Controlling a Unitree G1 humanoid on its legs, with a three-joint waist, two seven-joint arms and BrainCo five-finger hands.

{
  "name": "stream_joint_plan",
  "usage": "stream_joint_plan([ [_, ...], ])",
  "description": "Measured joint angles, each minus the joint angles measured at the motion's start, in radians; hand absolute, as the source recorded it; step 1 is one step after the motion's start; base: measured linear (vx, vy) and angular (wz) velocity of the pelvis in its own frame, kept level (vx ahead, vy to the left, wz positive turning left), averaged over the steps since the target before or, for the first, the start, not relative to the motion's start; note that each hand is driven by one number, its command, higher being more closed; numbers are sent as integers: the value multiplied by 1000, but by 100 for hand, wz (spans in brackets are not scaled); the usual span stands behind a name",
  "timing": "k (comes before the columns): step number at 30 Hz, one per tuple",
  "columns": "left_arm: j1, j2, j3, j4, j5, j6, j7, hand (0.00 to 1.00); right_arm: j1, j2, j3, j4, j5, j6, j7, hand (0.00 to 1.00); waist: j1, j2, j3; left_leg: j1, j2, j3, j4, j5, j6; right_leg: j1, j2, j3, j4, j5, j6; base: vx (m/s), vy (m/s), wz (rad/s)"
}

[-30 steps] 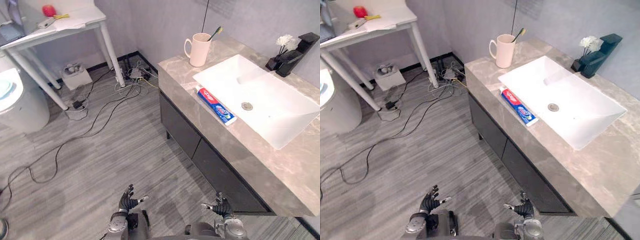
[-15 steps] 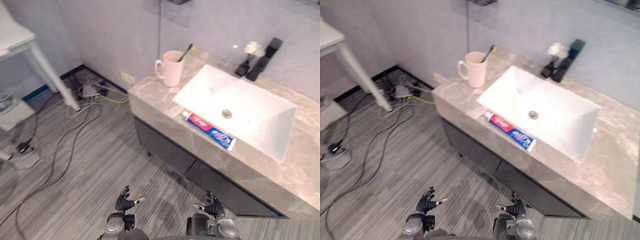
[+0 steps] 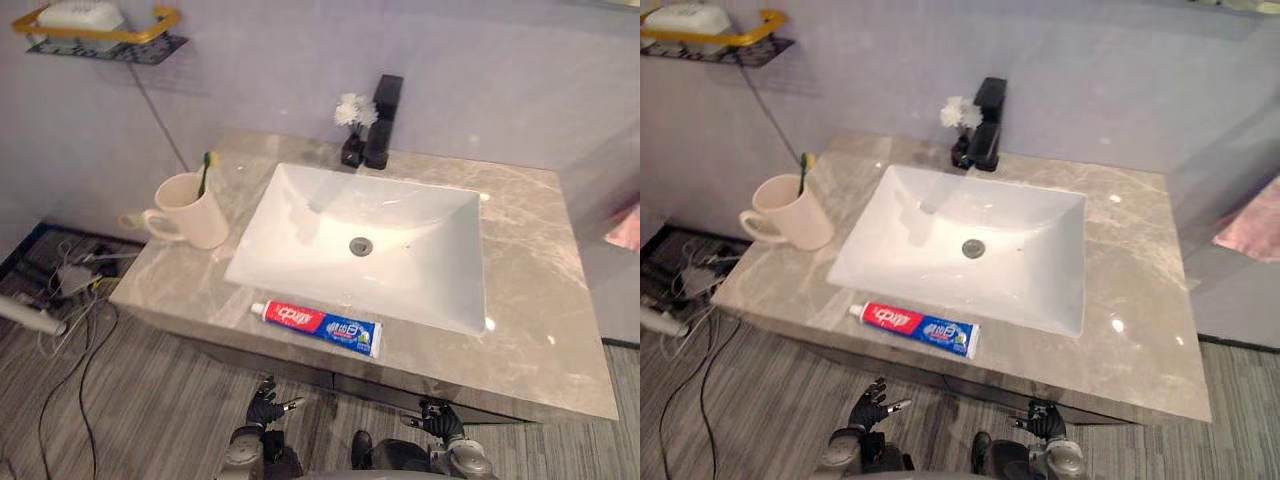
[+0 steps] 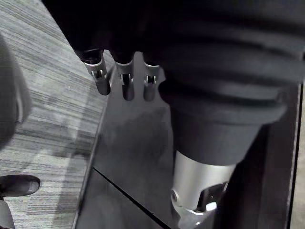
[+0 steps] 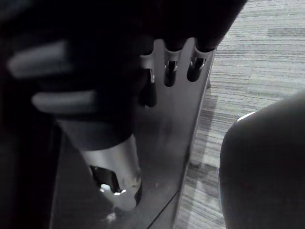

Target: Organize washtable

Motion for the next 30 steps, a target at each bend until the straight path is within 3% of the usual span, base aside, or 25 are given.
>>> stream_joint_plan([
  [1,10,-1,0,4,-1,5,7,0,2,-6,0,0,0,-3,-6,0,-3,14,-8,1,-8,-53,-80,68,-23,-1,4,31,-2,-2,27,98,242,-82],
  [2,14,8,5,11,0,8,14,0,5,-3,-4,4,1,-5,-12,0,-3,15,-16,15,-10,-36,-87,94,-6,4,-1,56,-6,-1,39,108,244,-66],
  [7,31,45,2,22,0,5,11,0,26,13,-7,6,1,-12,-15,0,-5,-31,-47,60,-62,41,-176,113,42,39,-56,120,-115,46,106,122,208,-36],
  [10,35,56,0,32,0,6,7,0,22,16,-23,32,3,-16,-20,0,-4,-39,-52,86,-88,65,-201,119,51,66,-79,142,-160,64,126,97,137,-16],
  [16,43,58,4,50,0,11,2,0,21,14,-46,49,7,-12,-23,0,-2,-40,-54,125,-100,79,-211,121,57,101,-91,154,-172,68,129,20,53,-7],
  [20,43,59,5,52,0,10,2,0,21,11,-47,63,7,-22,-17,0,-2,-39,-56,153,-98,73,-249,141,80,106,-89,147,-172,74,128,-68,-17,3],
  [21,59,53,45,66,0,1,19,0,34,-8,-74,118,1,-27,-15,0,23,-45,-99,171,-134,49,-294,175,102,119,-120,131,-195,92,152,0,0,0],
  [30,55,53,45,80,-1,0,19,0,32,-7,-100,150,28,-29,-13,0,23,-44,-106,173,-134,48,-294,176,103,122,-120,128,-196,92,152,0,0,0],
])
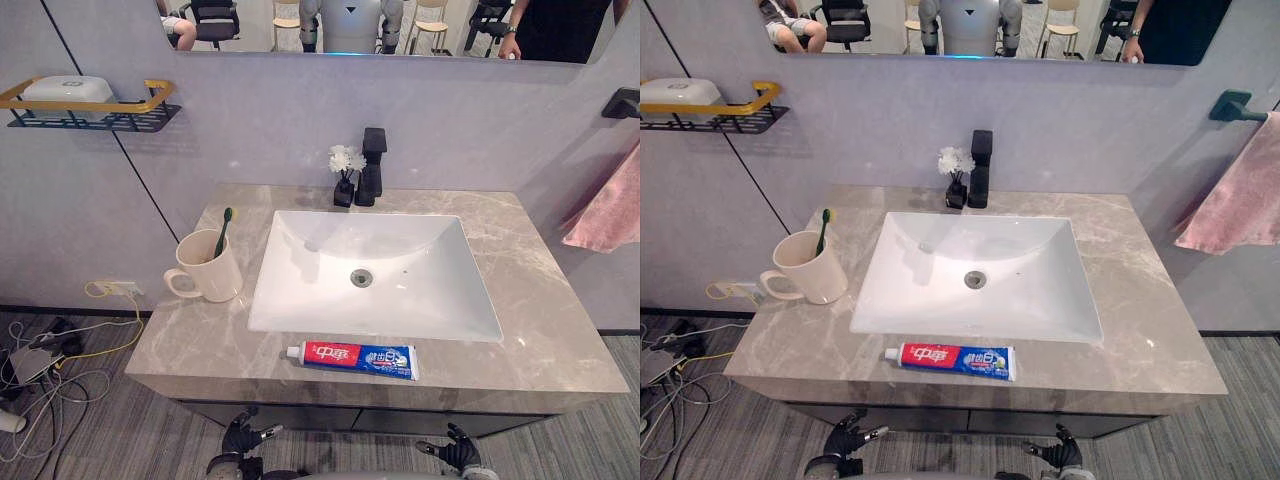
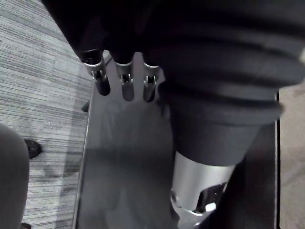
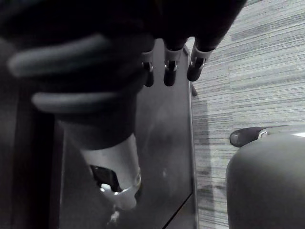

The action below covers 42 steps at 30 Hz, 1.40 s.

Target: Organize washtable

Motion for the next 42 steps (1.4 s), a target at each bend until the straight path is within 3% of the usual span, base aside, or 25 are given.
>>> stream_joint_plan([
  [8,-21,3,-1,58,0,1,0,0,23,0,-56,57,96,1,2,0,-4,4,-5,52,2,-16,-44,21,-5,54,-3,-35,-26,2,0,-6,-13,9],
  [13,-21,12,12,61,0,2,0,0,24,-4,-73,78,100,2,2,0,-5,6,-3,57,4,-40,-77,42,-16,62,-3,-71,-44,8,0,-27,-38,16],
  [24,24,140,249,73,1,26,2,0,-6,-49,-122,70,98,1,5,0,1,9,5,55,23,-96,-108,57,-35,85,5,-154,-59,-12,-12,15,-43,18],
  [28,23,219,377,-19,1,25,12,0,4,-53,-121,69,98,6,7,0,3,11,8,53,34,-99,-108,52,-42,87,13,-164,-56,-21,-11,49,-40,4],
  [32,24,275,448,-274,0,23,50,0,51,-53,-113,12,91,8,8,0,7,21,14,49,37,-114,-105,49,-45,91,15,-201,-49,-28,-14,27,-43,13],
  [36,45,274,479,-721,1,4,133,0,101,-42,-111,-43,91,8,0,0,31,33,20,30,36,-127,-82,41,-46,97,11,-247,-40,-29,-14,-22,-22,11],
  [42,45,234,506,-1128,91,-21,251,0,123,-18,-112,-46,91,0,1,0,30,31,12,29,35,-150,-70,32,-46,106,14,-278,-40,-40,-29,-27,-20,13],
])
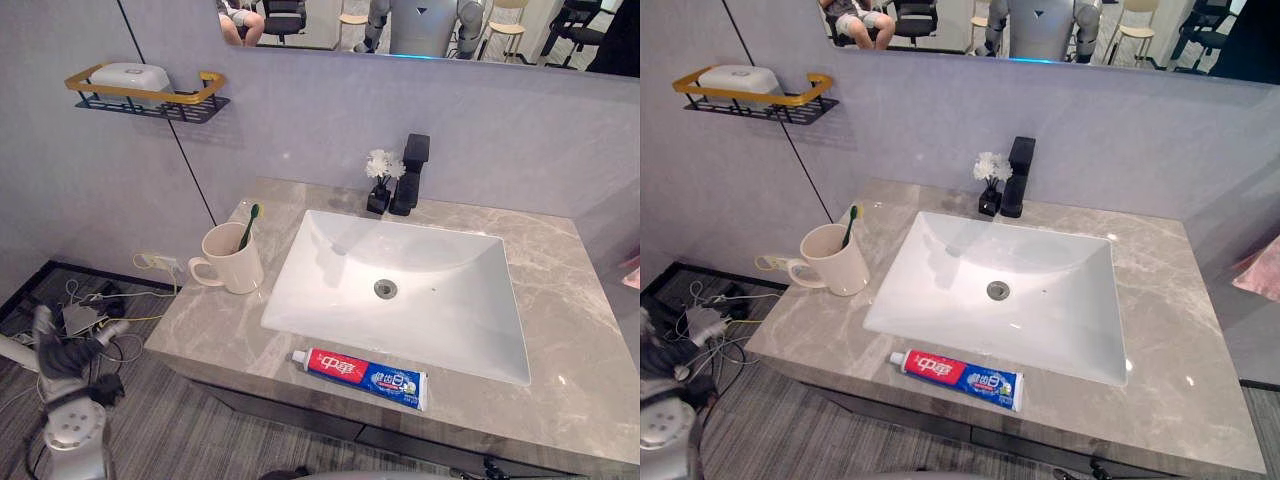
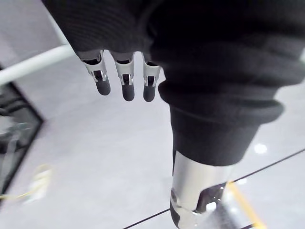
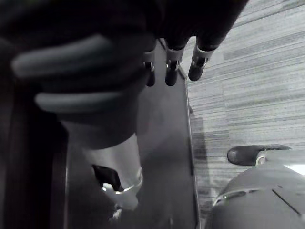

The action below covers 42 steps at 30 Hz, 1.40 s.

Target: Organize washtable

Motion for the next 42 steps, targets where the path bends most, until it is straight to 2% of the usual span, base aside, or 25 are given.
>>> stream_joint_plan([
  [1,-1,-32,-13,-103,31,-1,23,0,2,1,-3,0,0,0,1,0,-1,-9,-8,0,-1,-8,7,1,0,0,0,-6,1,1,0,20,-15,11],
  [4,-1,-48,-105,-269,92,-7,39,0,6,8,-6,1,1,0,1,0,-1,-6,-12,-10,-6,-20,18,0,0,0,-1,-15,1,1,0,1,-4,11],
  [5,0,-48,-176,-356,152,-25,34,0,6,8,-7,3,2,-1,2,0,-2,-1,-19,-10,-6,-22,19,0,0,0,-1,-14,1,1,0,-3,4,3],
  [8,0,-44,-321,-478,243,-51,28,0,5,8,-2,5,3,-3,6,0,-16,7,-28,-8,-7,-24,22,0,0,3,-2,-12,1,2,-1,0,0,0],
  [9,0,-43,-386,-513,276,-68,12,0,-1,8,1,9,3,-5,13,0,-28,9,-28,-7,-7,-26,25,0,0,5,-1,-13,1,3,-2,0,0,0],
  [11,-4,-30,-493,-543,313,-85,-12,0,-9,4,21,20,3,-7,19,0,-33,13,-30,-3,-5,-23,28,-1,0,8,2,-8,0,6,-5,-21,-1,-3],
  [12,-5,-15,-561,-544,332,-98,-30,0,-17,-2,43,44,3,-11,23,0,-34,13,-30,2,-3,-22,28,-1,0,13,4,-5,-1,6,-5,-44,-3,-7],
  [14,-5,-3,-618,-543,349,-109,-68,0,-22,-4,80,56,2,-12,30,0,-34,15,-31,6,-1,-20,28,0,-1,16,7,-2,-2,6,-5,-49,-7,-4],
  [21,-41,12,-756,-491,372,-112,-152,0,-52,-43,146,93,1,-11,44,0,-33,21,-32,6,1,-5,30,1,-1,20,10,13,-21,26,-7,-23,10,-6],
  [24,-67,46,-831,-429,385,-112,-198,0,-56,-43,148,93,1,-11,45,0,-41,18,-31,7,1,-2,30,1,-1,19,9,15,-21,26,-7,-5,5,-1],
  [25,-67,48,-862,-395,392,-112,-228,0,-62,-43,154,93,1,-11,45,0,-52,16,-30,7,1,1,29,1,-1,18,9,16,-21,26,-7,0,0,0],
  [30,-71,55,-917,-304,425,-108,-273,0,-64,-46,168,93,1,-11,46,0,-59,8,-24,8,2,2,23,1,-1,16,9,20,-26,27,-6,5,3,-2],
  [36,-70,70,-922,-170,467,-85,-293,0,-65,-47,175,92,1,-11,46,0,-60,4,-20,10,1,3,15,1,-1,23,9,20,-44,33,-4,0,0,0],
  [42,-63,70,-923,-123,537,-79,-292,0,-64,-47,175,90,1,-11,46,0,-62,4,1,29,1,8,-2,2,-2,36,8,23,-52,34,-3,-1,0,-1],
])
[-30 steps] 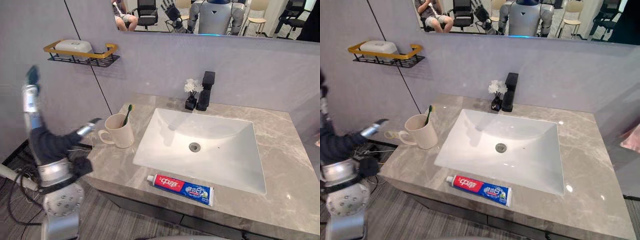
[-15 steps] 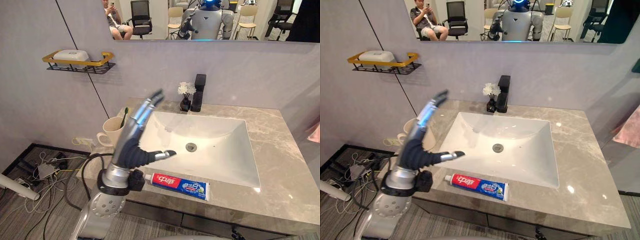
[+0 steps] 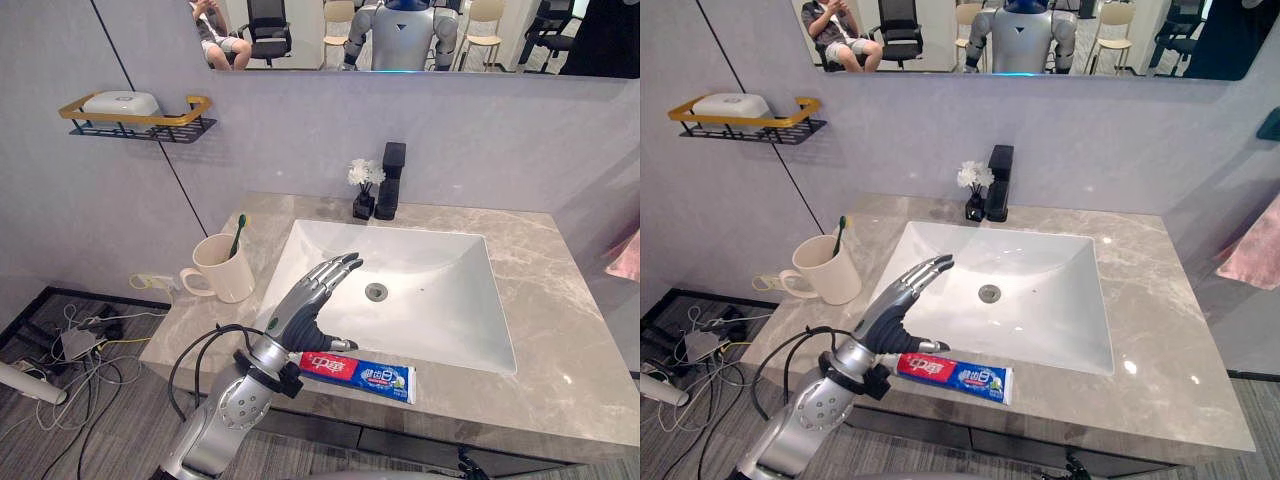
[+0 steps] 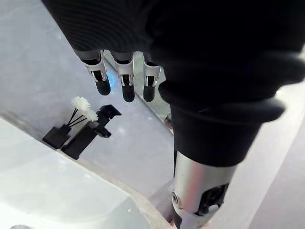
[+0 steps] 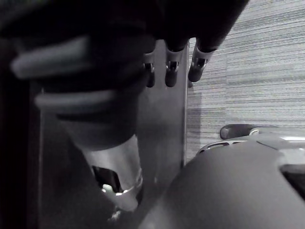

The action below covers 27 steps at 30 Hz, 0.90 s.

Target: Organize washtable

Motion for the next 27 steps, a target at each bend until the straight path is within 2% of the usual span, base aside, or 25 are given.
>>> stream_joint_plan([
  [8,51,0,1,16,22,0,-1,0,-15,1,0,-3,-3,0,-1,0,-21,9,11,10,0,12,-12,0,0,0,-1,15,-3,0,0,3,1,-5],
  [27,118,-1,8,-36,-1,-9,-2,0,-17,-1,0,-3,-40,2,-2,0,-20,14,13,12,0,13,-12,0,0,2,-3,14,0,0,1,-6,-2,0],
])
